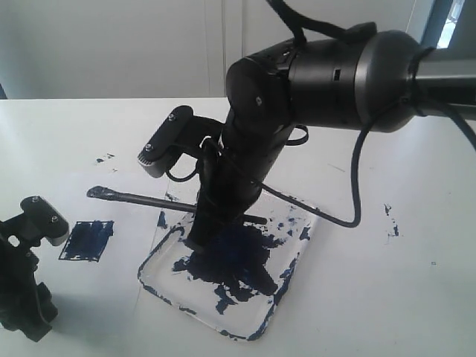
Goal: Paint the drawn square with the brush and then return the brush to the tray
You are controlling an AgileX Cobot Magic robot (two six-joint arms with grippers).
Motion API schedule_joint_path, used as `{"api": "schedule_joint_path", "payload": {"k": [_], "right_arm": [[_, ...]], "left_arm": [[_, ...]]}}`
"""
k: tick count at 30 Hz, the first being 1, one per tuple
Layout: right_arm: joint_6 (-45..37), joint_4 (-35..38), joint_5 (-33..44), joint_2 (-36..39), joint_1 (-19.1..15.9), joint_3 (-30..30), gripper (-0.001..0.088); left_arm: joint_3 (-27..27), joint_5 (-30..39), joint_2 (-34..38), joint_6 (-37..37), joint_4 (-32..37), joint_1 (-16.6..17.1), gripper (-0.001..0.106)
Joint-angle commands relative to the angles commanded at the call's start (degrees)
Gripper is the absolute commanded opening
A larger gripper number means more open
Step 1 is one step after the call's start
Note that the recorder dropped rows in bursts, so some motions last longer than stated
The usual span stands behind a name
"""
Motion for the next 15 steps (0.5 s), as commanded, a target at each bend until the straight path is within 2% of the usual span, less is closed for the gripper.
{"api": "schedule_joint_path", "payload": {"k": [8,15], "right_arm": [[-0.7,1.37,3.01,2.92,0.0,0.0,0.0],[-0.05,-1.36,2.73,2.92,0.0,-0.11,0.0]], "left_arm": [[0.0,-0.13,0.0,0.0,0.0,0.0,0.054],[0.0,-0.26,0.0,0.0,0.0,0.0,0.054]]}}
